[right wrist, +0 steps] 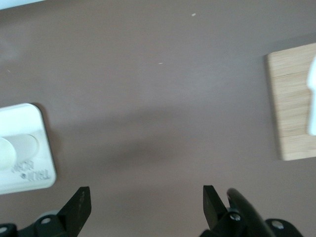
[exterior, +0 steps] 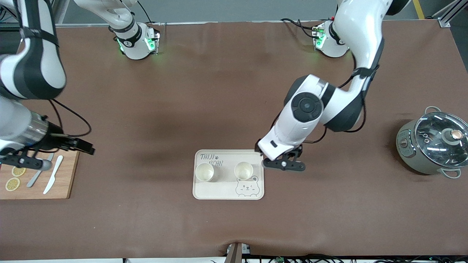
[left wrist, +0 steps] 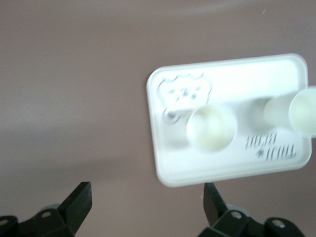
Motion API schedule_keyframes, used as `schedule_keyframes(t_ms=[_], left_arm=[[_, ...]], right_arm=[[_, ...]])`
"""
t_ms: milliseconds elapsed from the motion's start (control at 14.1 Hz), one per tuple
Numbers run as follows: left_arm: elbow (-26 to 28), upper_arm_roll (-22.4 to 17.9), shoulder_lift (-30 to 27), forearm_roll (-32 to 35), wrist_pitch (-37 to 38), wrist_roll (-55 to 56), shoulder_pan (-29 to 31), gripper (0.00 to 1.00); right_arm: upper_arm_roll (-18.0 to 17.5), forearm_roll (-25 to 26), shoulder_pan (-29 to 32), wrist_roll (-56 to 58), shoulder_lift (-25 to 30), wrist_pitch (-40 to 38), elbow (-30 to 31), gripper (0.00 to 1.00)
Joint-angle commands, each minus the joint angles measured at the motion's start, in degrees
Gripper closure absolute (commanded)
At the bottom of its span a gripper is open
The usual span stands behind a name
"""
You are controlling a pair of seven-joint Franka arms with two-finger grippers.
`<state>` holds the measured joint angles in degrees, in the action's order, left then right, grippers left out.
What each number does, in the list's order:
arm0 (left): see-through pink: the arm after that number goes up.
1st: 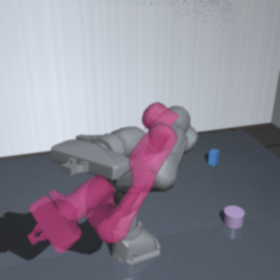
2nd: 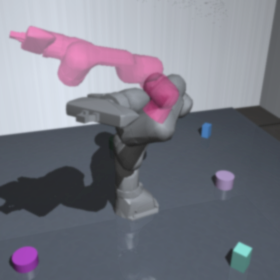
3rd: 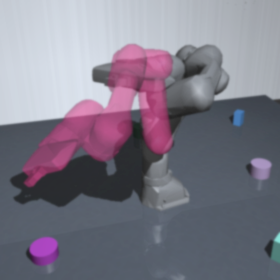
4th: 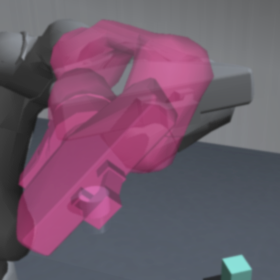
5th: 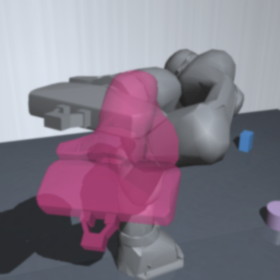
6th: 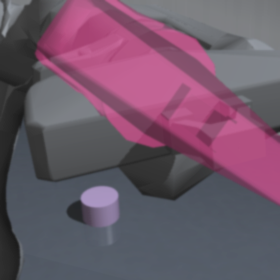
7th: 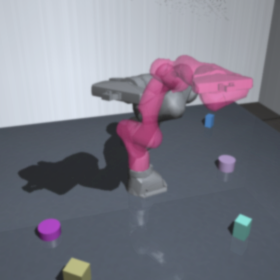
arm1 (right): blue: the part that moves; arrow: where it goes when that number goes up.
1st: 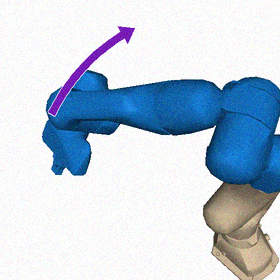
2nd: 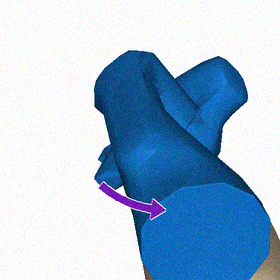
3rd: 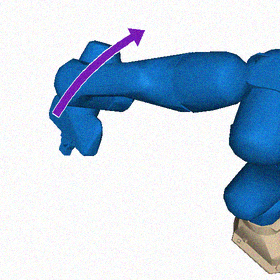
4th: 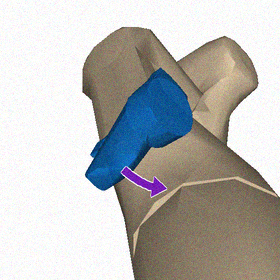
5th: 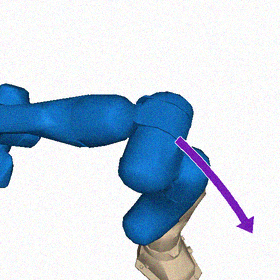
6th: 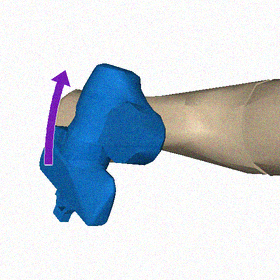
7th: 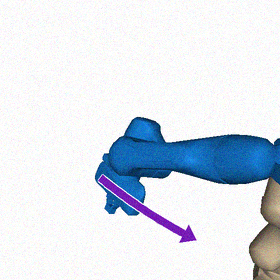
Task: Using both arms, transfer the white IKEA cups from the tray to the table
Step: 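Lower the left gripper over one cup while the right gripper reaches the other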
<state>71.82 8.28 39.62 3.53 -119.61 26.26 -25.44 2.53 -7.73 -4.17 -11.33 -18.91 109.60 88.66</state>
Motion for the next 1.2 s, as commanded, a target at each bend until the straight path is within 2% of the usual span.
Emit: schedule_keyframes(t_ms=[0,141,354,636,848,1131], left_arm=[[-5.2,-4.0,6.2,1.3,-3.6,2.2,-4.5,0.00],[-7.5,-5.4,9.8,1.2,-5.3,2.6,-6.0,0.00],[-7.9,-5.4,12.6,1.2,-9.5,2.6,-6.2,0.00],[-7.9,-6.3,13.9,1.2,-13.1,2.0,-6.5,0.00],[-7.9,-6.5,15.7,1.3,-16.3,1.3,-6.5,0.00],[-7.7,-6.5,16.6,1.3,-17.1,1.5,-6.6,0.00]], right_arm=[[0.2,-2.7,-2.3,-4.7,-5.4,1.0,-5.0,0.00],[0.2,-2.8,-4.1,-6.9,-7.8,2.7,-6.5,0.00],[0.1,-3.5,-6.7,-10.1,-10.3,7.3,-7.0,0.00],[0.2,-4.8,-11.0,-14.8,-15.0,13.8,-8.6,0.00],[0.2,-4.8,-13.7,-16.7,-18.9,14.8,-11.2,0.00],[0.2,-4.7,-17.4,-20.5,-22.1,20.4,-11.4,0.00]])
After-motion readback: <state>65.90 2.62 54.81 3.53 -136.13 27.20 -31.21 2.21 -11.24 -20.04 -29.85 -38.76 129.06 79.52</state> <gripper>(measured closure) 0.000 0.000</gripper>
